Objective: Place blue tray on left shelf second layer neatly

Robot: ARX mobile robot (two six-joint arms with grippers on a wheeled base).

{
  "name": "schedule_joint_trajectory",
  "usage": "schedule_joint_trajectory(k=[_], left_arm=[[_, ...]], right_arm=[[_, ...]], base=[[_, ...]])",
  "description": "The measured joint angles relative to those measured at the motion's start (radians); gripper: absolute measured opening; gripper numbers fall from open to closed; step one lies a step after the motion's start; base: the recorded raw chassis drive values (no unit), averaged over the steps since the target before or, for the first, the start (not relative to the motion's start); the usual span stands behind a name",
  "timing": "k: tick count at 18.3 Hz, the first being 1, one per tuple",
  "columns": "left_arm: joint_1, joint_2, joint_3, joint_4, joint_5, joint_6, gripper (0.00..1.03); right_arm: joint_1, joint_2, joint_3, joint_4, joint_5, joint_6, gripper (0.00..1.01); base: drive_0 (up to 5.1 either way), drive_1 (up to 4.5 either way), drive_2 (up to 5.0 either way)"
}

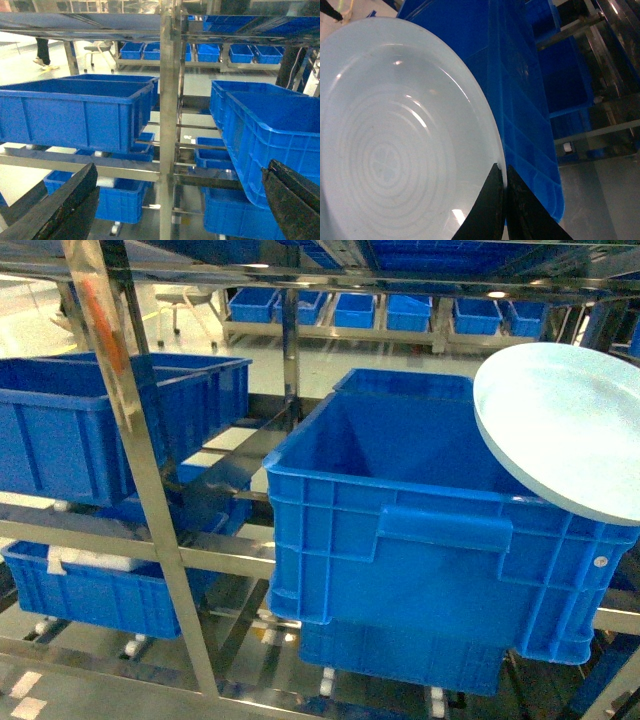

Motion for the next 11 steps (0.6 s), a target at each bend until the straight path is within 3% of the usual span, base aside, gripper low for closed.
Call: schedule_joint_trajectory(k=[2,5,7,11], left_arm=[[0.0,0.0,0.0,0.0,0.0,0.0,0.98],[0.0,0.0,0.0,0.0,0.0,0.0,0.98],[0.0,0.0,0.0,0.0,0.0,0.0,0.98],[0.0,0.0,0.0,0.0,0.0,0.0,0.98]], right_arm=[[0.029,0.031,-0.003,0.03,0.024,0.075,0.02],[0.092,0.069,0.028,-0.031,0.038,0.212,0.02],[0.108,0.099,0.077,-0.06,0.042,0.249,0.02],[0.12,0.135,0.151,-0.077,0.058,0.276,0.02]], base=[[0.0,0.0,0.0],[0.0,0.0,0.0],[0.0,0.0,0.0],[0.0,0.0,0.0]])
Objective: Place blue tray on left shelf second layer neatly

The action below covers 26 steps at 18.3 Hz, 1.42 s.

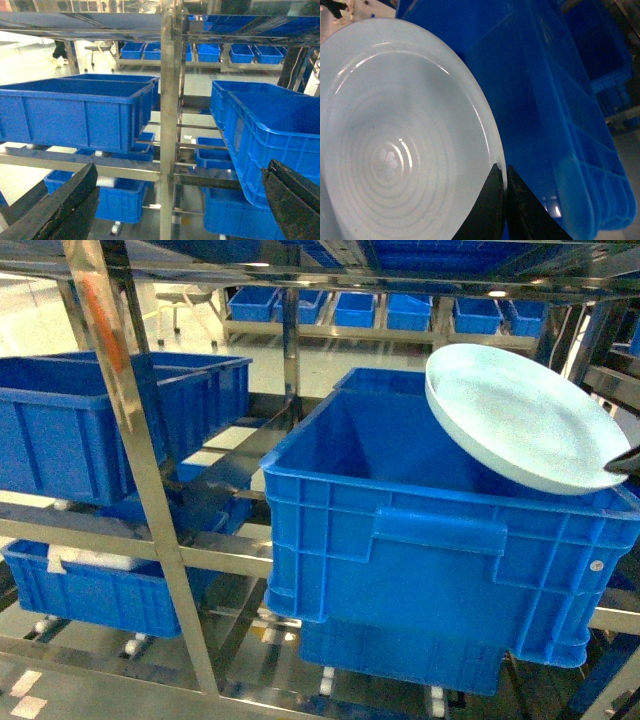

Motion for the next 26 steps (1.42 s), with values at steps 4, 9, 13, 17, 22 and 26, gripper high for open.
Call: schedule_joint_trajectory(k=[4,9,13,17,22,26], left_arm=[[0.0,0.0,0.0,0.0,0.0,0.0,0.98],[0.0,0.0,0.0,0.0,0.0,0.0,0.98],[0.0,0.0,0.0,0.0,0.0,0.0,0.98],[0.0,0.0,0.0,0.0,0.0,0.0,0.98],[0.0,0.0,0.0,0.0,0.0,0.0,0.98],[0.0,0.0,0.0,0.0,0.0,0.0,0.98]], right_arm=[[0.01,0.047,0.098,-0.02,0.031,0.019,0.02],[0.024,0.11,0.101,0.028,0.12,-0.014,0.02],[0.008,0.155,0.101,0.102,0.118,-0.028,0.02],[0.01,0.144,0.101,0.16,0.079,-0.012,0.19],[0.056,0.008,-0.003,0.182,0.007,0.025,0.69],[0.049,-0.443,-0.258,-0.037,-0.143,0.002,0.98]], base=[[0.0,0.0,0.0],[0.0,0.0,0.0],[0.0,0.0,0.0],[0.0,0.0,0.0],[0.0,0.0,0.0],[0.0,0.0,0.0]])
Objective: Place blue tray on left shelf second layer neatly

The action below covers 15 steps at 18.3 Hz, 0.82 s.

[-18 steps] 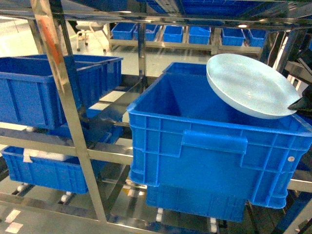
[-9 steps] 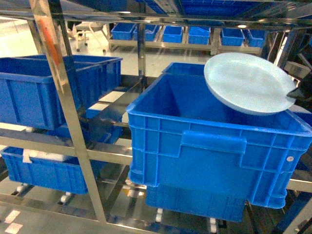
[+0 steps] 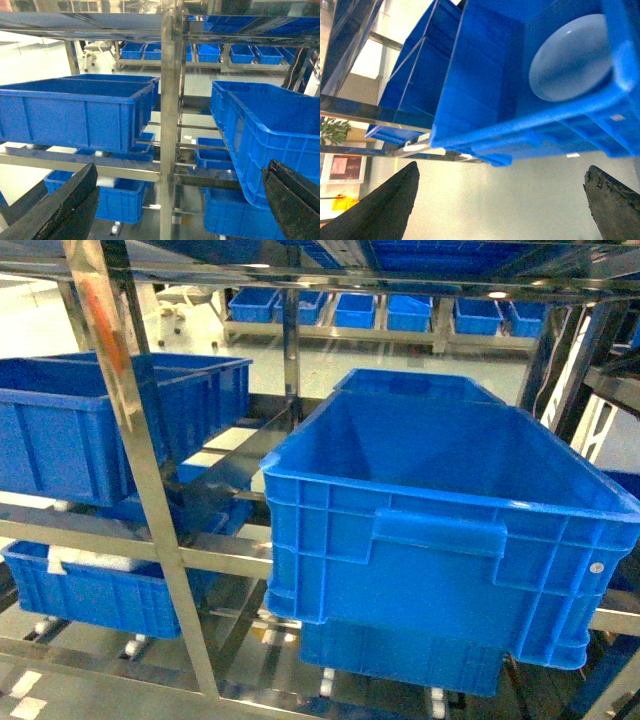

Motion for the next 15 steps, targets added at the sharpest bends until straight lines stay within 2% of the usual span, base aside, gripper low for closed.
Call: schedule_joint_trajectory(k=[1,2,3,4,5,6,8,9,11,12,14,15], left_arm=[[0.0,0.0,0.0,0.0,0.0,0.0,0.98],[0.0,0.0,0.0,0.0,0.0,0.0,0.98],[0.0,0.0,0.0,0.0,0.0,0.0,0.98],[0.0,0.0,0.0,0.0,0.0,0.0,0.98],[0.0,0.0,0.0,0.0,-0.001,0.0,0.98],[0.0,0.0,0.0,0.0,0.0,0.0,0.98],[0.0,0.0,0.0,0.001,0.001,0.0,0.98],[-0.001,0.0,0.0,0.002,0.002,0.0,0.98],[0.003,0.0,0.0,-0.002,-0.002,0.0,0.98],[0.003,0.0,0.0,-0.003,-0.001,0.0,0.98],[0.003,0.0,0.0,-0.001,-0.002,0.0,0.98],[0.003,0.0,0.0,-0.001,0.0,0.0,0.98]], right_arm=[[-0.042,-0.153,-0.064,-0.121,-0.016,-0.037,0.98],[-0.09,-0.33,-0.145,-0.281,-0.004,-0.11,0.98],[-0.138,-0.472,-0.22,-0.402,0.034,-0.213,0.98],[-0.192,-0.592,-0.296,-0.465,0.072,-0.346,0.98],[-0.198,-0.622,-0.313,-0.443,0.096,-0.43,0.98],[-0.194,-0.629,-0.324,-0.402,0.103,-0.446,0.97],[-0.168,-0.668,-0.401,-0.163,0.172,-0.528,0.9],[-0.15,-0.713,-0.449,-0.054,0.211,-0.585,0.85],[-0.128,-0.781,-0.548,0.124,0.249,-0.684,0.74],[-0.124,-0.797,-0.569,0.166,0.259,-0.708,0.7],[-0.09,-0.811,-0.594,0.245,0.341,-0.749,0.61],[-0.067,-0.817,-0.596,0.263,0.358,-0.757,0.57]], base=[[0.0,0.0,0.0],[0.0,0.0,0.0],[0.0,0.0,0.0],[0.0,0.0,0.0],[0.0,0.0,0.0],[0.0,0.0,0.0],[0.0,0.0,0.0],[0.0,0.0,0.0],[0.0,0.0,0.0],[0.0,0.0,0.0],[0.0,0.0,0.0],[0.0,0.0,0.0]])
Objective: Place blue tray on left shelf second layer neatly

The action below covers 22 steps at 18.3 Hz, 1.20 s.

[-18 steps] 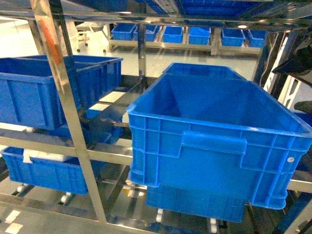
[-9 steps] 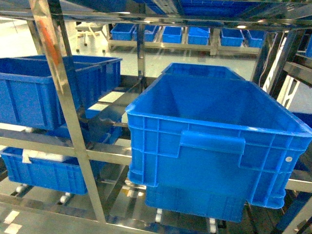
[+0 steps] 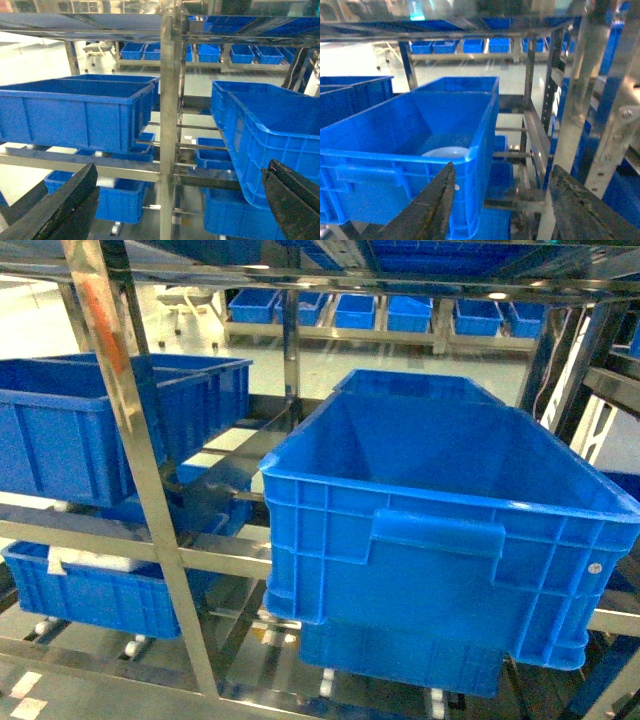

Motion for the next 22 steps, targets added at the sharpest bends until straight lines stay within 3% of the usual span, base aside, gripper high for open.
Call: schedule_joint_trajectory(k=[1,2,4,5,17,18,19,20,21,22], left_arm=[[-0.002,0.0,0.0,0.0,0.0,0.0,0.98],[-0.002,0.0,0.0,0.0,-0.002,0.0,0.98],[-0.002,0.0,0.0,0.0,-0.001,0.0,0.98],[-0.002,0.0,0.0,0.0,0.0,0.0,0.98],[-0.002,0.0,0.0,0.0,0.0,0.0,0.98],[-0.002,0.0,0.0,0.0,-0.001,0.0,0.98],[-0.002,0.0,0.0,-0.001,0.0,0.0,0.98],[-0.002,0.0,0.0,0.001,0.0,0.0,0.98],[-0.002,0.0,0.0,0.001,-0.001,0.0,0.98],[-0.002,0.0,0.0,0.001,-0.001,0.0,0.98]], right_arm=[[0.038,-0.021,0.0,0.005,0.015,-0.019,0.48],[0.046,-0.057,-0.006,-0.011,0.019,-0.042,0.31],[0.041,-0.101,-0.028,-0.047,0.023,-0.051,0.07],[0.041,-0.117,-0.032,-0.061,0.023,-0.058,0.02],[0.041,-0.29,-0.061,-0.183,0.023,-0.059,0.02],[0.041,-0.305,-0.061,-0.208,0.023,-0.058,0.02],[0.041,-0.452,-0.06,-0.337,0.023,-0.059,0.02],[0.041,-0.453,-0.06,-0.354,0.024,-0.059,0.02],[0.041,-0.453,-0.06,-0.356,0.024,-0.059,0.14],[0.041,-0.453,-0.06,-0.356,0.024,-0.059,0.43]], base=[[0.0,0.0,0.0],[0.0,0.0,0.0],[0.0,0.0,0.0],[0.0,0.0,0.0],[0.0,0.0,0.0],[0.0,0.0,0.0],[0.0,0.0,0.0],[0.0,0.0,0.0],[0.0,0.0,0.0],[0.0,0.0,0.0]])
